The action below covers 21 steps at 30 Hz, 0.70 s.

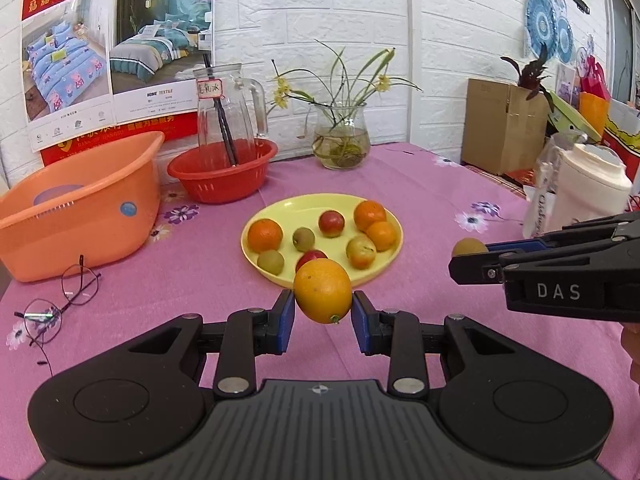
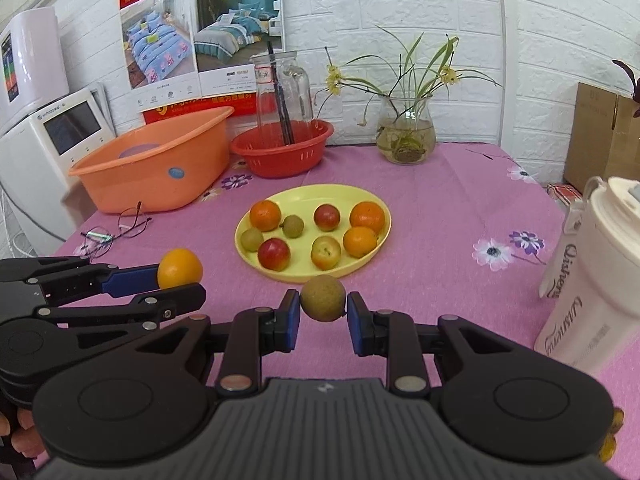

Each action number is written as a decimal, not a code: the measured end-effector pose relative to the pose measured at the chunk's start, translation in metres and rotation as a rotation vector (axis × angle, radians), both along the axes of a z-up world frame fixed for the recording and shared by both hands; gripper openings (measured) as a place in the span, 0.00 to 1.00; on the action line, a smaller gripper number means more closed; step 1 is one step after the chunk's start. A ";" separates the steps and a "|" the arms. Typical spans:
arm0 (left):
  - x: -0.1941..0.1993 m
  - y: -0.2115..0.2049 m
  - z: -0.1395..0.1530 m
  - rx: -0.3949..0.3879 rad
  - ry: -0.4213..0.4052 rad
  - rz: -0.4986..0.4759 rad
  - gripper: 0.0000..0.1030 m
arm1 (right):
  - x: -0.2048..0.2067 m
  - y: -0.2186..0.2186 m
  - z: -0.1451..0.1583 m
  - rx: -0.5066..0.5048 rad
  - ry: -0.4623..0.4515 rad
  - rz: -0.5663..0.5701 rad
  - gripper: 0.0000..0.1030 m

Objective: Organize fruits
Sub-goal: 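Carry the mandarin and brown kiwi over the yellow plate with both grippers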

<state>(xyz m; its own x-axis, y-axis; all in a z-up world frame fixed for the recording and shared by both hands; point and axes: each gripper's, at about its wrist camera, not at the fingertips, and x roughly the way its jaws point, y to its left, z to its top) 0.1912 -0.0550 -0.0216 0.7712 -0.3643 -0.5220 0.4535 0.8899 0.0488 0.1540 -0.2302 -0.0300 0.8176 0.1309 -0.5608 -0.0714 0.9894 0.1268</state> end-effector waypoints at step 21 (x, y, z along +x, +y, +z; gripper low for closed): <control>0.073 -0.026 0.000 -0.023 0.047 0.017 0.28 | 0.078 -0.020 0.004 0.169 0.030 -0.052 0.74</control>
<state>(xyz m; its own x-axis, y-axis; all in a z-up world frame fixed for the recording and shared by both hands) 0.2644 -0.0807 -0.0217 0.7522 -0.3639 -0.5494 0.4399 0.8980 0.0074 0.2322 -0.2499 -0.0257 0.8092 0.1832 -0.5583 -0.0144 0.9560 0.2929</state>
